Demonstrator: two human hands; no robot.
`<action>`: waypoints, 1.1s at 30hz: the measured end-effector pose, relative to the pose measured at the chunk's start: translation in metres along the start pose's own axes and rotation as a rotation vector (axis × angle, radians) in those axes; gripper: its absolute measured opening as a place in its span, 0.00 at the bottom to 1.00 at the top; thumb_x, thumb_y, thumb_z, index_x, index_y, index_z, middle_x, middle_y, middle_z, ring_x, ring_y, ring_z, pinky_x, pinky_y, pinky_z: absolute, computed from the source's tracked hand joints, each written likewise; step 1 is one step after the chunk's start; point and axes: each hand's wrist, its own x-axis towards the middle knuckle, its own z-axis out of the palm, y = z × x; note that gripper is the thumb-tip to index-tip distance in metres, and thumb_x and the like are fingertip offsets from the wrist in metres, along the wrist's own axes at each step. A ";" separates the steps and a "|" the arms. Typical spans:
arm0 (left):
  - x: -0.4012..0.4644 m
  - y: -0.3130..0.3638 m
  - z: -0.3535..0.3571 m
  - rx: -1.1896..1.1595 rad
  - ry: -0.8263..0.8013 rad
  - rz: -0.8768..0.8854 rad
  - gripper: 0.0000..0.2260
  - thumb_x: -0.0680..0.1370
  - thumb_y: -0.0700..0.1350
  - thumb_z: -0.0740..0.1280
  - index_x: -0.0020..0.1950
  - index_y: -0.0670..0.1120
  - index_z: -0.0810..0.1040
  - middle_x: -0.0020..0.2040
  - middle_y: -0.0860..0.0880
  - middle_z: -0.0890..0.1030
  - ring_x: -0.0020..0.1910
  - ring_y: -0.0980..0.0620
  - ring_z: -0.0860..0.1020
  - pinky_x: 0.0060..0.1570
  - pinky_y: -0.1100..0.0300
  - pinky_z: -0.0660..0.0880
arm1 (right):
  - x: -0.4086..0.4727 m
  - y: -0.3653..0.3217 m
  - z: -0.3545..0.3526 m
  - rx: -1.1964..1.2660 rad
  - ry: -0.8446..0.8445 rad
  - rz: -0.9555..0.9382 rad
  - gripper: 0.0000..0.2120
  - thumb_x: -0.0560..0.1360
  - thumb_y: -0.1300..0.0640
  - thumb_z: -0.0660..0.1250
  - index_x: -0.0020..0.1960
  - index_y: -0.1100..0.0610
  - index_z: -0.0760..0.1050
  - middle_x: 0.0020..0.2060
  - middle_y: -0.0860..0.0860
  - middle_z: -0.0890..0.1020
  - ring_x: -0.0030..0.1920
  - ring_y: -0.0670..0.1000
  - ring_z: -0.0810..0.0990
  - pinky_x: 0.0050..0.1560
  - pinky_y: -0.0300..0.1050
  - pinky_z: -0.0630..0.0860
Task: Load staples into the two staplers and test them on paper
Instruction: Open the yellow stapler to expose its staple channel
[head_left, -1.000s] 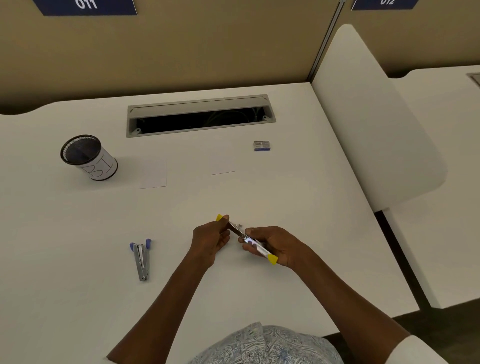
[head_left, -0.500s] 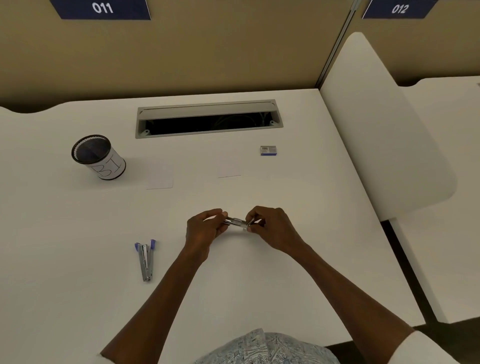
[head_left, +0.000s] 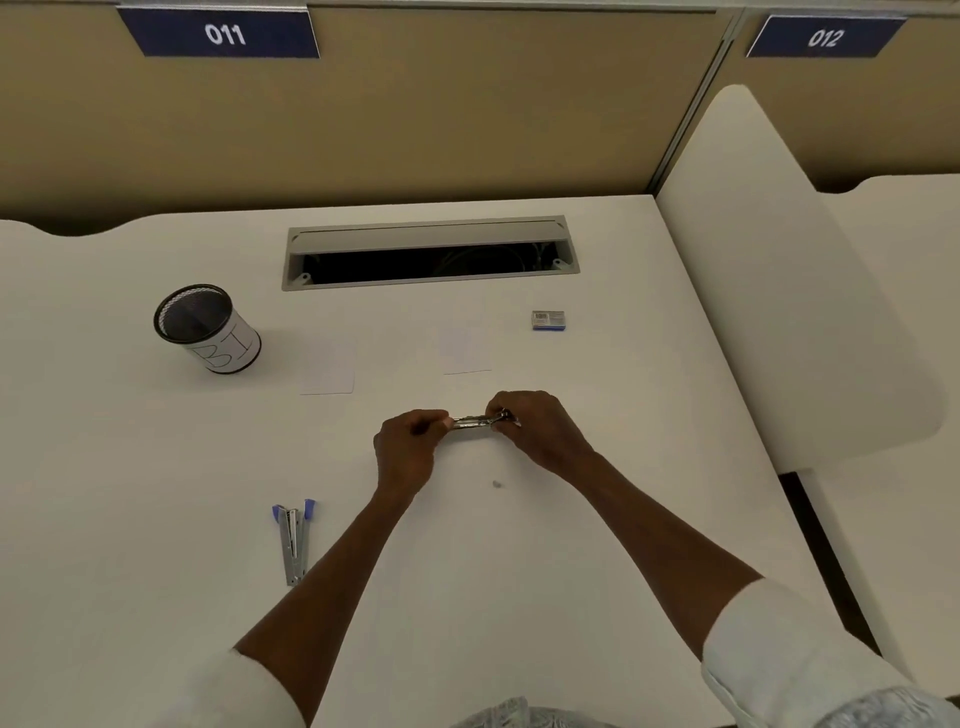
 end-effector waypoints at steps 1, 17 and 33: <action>0.001 -0.003 0.000 0.035 0.004 0.022 0.04 0.74 0.45 0.73 0.47 0.48 0.86 0.42 0.51 0.86 0.37 0.59 0.79 0.44 0.64 0.72 | 0.001 0.001 0.003 -0.005 -0.001 -0.004 0.05 0.73 0.61 0.69 0.48 0.54 0.78 0.40 0.50 0.83 0.41 0.52 0.78 0.43 0.46 0.72; -0.003 -0.034 -0.006 0.297 -0.019 0.368 0.05 0.76 0.42 0.71 0.49 0.45 0.85 0.48 0.50 0.84 0.48 0.53 0.80 0.51 0.61 0.73 | -0.013 0.010 0.027 -0.006 0.047 -0.041 0.06 0.75 0.59 0.68 0.52 0.55 0.79 0.42 0.50 0.82 0.46 0.51 0.77 0.46 0.44 0.73; -0.007 -0.029 -0.007 0.253 -0.002 0.299 0.08 0.77 0.43 0.71 0.54 0.43 0.83 0.53 0.45 0.82 0.53 0.46 0.79 0.56 0.53 0.73 | -0.030 0.005 0.017 0.080 0.076 0.101 0.16 0.76 0.58 0.68 0.63 0.54 0.75 0.59 0.52 0.78 0.54 0.50 0.79 0.58 0.41 0.74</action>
